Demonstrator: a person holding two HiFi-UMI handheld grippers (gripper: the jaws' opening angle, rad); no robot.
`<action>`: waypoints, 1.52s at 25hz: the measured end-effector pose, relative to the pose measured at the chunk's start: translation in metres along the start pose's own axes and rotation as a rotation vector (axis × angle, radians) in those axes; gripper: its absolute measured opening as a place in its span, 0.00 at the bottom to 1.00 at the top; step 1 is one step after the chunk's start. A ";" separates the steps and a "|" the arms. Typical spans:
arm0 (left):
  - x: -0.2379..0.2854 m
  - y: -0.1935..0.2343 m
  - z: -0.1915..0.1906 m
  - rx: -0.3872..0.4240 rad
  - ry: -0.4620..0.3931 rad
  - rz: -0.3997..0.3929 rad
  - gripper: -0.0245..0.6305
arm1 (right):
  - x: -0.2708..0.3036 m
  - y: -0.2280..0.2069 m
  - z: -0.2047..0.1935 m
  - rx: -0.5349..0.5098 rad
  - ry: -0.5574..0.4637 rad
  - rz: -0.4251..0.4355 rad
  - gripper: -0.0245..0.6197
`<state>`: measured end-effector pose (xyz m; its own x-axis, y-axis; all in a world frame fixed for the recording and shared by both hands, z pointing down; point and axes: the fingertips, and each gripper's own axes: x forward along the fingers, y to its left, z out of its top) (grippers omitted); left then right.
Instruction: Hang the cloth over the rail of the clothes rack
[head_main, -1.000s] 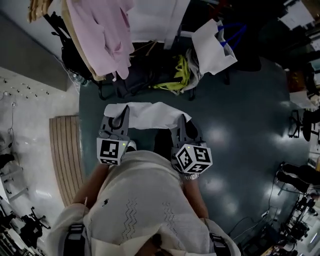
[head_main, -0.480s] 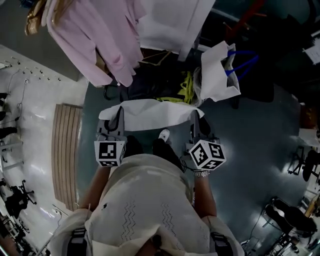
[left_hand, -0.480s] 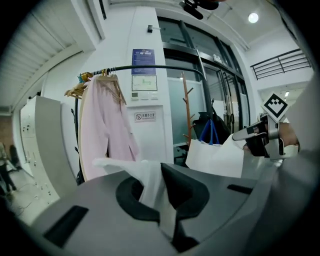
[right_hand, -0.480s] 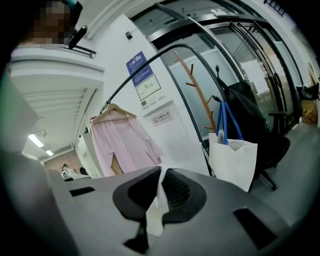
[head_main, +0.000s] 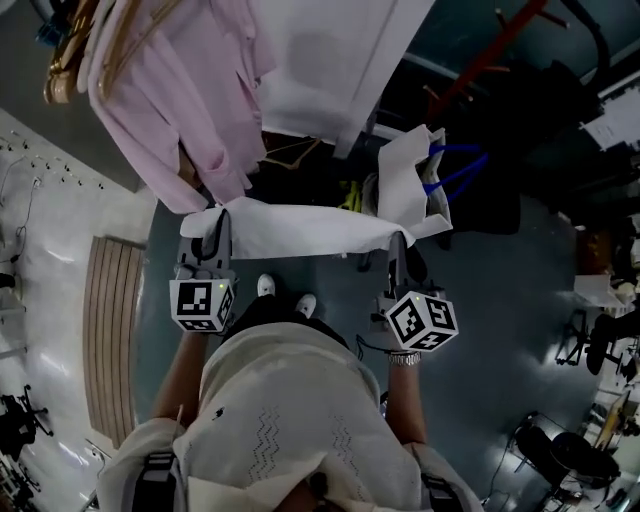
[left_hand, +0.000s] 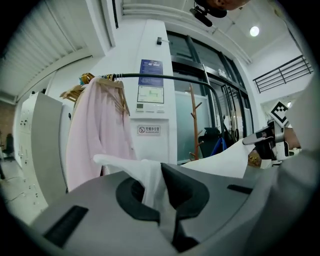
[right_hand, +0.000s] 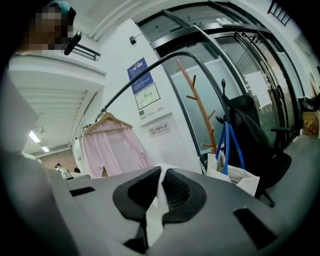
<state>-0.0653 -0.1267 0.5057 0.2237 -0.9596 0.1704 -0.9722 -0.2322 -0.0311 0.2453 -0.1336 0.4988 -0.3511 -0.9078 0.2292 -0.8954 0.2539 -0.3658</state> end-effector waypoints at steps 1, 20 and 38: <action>0.008 0.002 0.009 0.008 -0.015 -0.008 0.06 | 0.000 0.003 0.008 0.002 -0.014 -0.004 0.08; 0.059 0.046 0.291 0.448 -0.535 -0.211 0.06 | 0.023 0.117 0.279 -0.282 -0.388 0.106 0.08; 0.101 0.068 0.496 0.809 -0.659 -0.098 0.06 | 0.052 0.176 0.482 -0.512 -0.498 0.095 0.08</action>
<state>-0.0739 -0.3185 0.0321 0.5287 -0.7710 -0.3550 -0.6654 -0.1169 -0.7372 0.2014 -0.2973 0.0114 -0.3766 -0.8874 -0.2660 -0.9261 0.3532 0.1328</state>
